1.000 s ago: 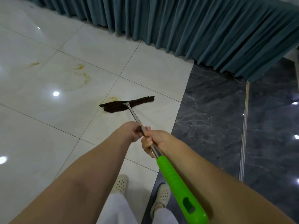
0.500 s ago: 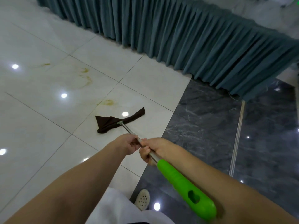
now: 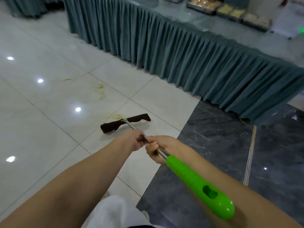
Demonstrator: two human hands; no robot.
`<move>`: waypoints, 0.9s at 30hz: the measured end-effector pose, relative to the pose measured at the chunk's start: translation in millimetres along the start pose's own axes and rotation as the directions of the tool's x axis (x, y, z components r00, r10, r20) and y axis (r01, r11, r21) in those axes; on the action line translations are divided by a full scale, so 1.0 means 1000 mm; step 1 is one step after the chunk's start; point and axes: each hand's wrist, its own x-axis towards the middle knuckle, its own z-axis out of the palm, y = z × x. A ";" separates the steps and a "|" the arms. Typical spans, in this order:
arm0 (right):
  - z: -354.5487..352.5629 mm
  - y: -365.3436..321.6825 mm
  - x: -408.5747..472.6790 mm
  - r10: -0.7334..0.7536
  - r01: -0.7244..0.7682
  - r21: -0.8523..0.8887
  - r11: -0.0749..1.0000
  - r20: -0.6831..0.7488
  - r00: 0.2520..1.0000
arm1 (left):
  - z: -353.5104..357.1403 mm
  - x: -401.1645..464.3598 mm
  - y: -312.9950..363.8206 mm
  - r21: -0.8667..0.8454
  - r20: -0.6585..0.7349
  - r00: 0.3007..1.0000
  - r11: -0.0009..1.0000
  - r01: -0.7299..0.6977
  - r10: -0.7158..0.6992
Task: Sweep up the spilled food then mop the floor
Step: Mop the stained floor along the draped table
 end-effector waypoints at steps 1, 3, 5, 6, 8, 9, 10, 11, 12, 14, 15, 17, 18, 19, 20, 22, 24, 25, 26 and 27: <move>0.002 -0.001 -0.001 -0.006 0.006 -0.003 1.000 0.003 1.000 | -0.001 -0.002 0.002 -0.002 0.004 1.000 1.000 -0.003 0.003; 0.003 0.000 -0.002 -0.014 0.014 -0.010 1.000 0.000 1.000 | -0.003 -0.003 0.005 -0.011 0.020 1.000 1.000 -0.010 0.011; 0.003 0.002 0.000 -0.015 0.015 -0.021 1.000 -0.012 1.000 | -0.004 -0.002 0.004 -0.041 0.028 0.999 0.999 -0.016 0.018; 0.002 0.003 0.003 -0.015 0.014 -0.028 1.000 -0.020 1.000 | -0.005 0.000 0.002 -0.048 0.028 0.999 0.999 -0.018 0.019; -0.002 0.006 0.009 -0.007 0.006 -0.034 0.999 -0.047 0.999 | -0.007 0.004 -0.004 -0.043 0.023 1.000 0.999 -0.008 0.009; -0.005 0.008 0.012 0.000 -0.002 -0.033 0.999 -0.062 0.998 | -0.009 0.006 -0.008 -0.043 0.020 1.000 0.999 0.003 -0.002; -0.008 0.011 0.015 0.008 -0.010 -0.033 0.999 -0.074 0.997 | -0.010 0.009 -0.013 -0.046 0.017 1.000 0.999 0.018 -0.017; -0.011 0.014 0.018 0.016 -0.019 -0.038 0.999 -0.080 0.997 | -0.011 0.012 -0.019 -0.046 0.015 0.999 0.998 0.033 -0.032; -0.014 0.016 0.020 0.025 -0.028 -0.043 0.999 -0.082 0.996 | -0.011 0.015 -0.024 -0.045 0.016 0.999 0.998 0.049 -0.048; -0.020 0.021 0.025 0.049 -0.052 -0.041 0.998 -0.082 0.995 | -0.012 0.022 -0.035 -0.040 0.023 0.997 0.996 0.081 -0.080; -0.022 0.023 0.027 0.064 -0.067 -0.038 0.997 -0.079 0.995 | -0.013 0.026 -0.041 -0.037 0.026 0.995 0.995 0.094 -0.093; -0.025 0.025 0.028 0.098 -0.101 -0.032 0.994 -0.079 0.992 | -0.014 0.031 -0.050 -0.038 0.030 0.994 0.994 0.104 -0.103; -0.026 0.025 0.029 0.113 -0.115 -0.028 0.993 -0.083 0.990 | -0.016 0.034 -0.053 -0.040 0.031 0.994 0.994 0.106 -0.104; -0.027 0.025 0.029 0.121 -0.124 -0.027 0.992 -0.086 0.989 | -0.017 0.035 -0.055 -0.040 0.031 0.994 0.993 0.109 -0.108; -0.027 0.025 0.029 0.124 -0.127 -0.026 0.992 -0.087 0.988 | -0.017 0.035 -0.057 -0.037 0.032 0.993 0.993 0.114 -0.113; -0.027 0.024 0.028 0.123 -0.125 -0.026 0.992 -0.085 0.989 | -0.017 0.034 -0.055 -0.025 0.036 0.993 0.993 0.116 -0.115; -0.024 0.021 0.025 0.118 -0.120 -0.025 0.992 -0.079 0.990 | -0.015 0.032 -0.049 -0.018 0.036 0.993 0.994 0.109 -0.109; -0.022 0.019 0.024 0.114 -0.116 -0.023 0.993 -0.075 0.991 | -0.015 0.031 -0.046 -0.023 0.035 0.994 0.994 0.108 -0.107; -0.020 0.017 0.023 0.108 -0.110 -0.021 0.994 -0.073 0.991 | -0.014 0.030 -0.042 -0.026 0.034 0.994 0.994 0.105 -0.104; -0.017 0.014 0.023 0.103 -0.104 -0.020 0.994 -0.071 0.992 | -0.013 0.029 -0.037 -0.023 0.033 0.995 0.995 0.100 -0.099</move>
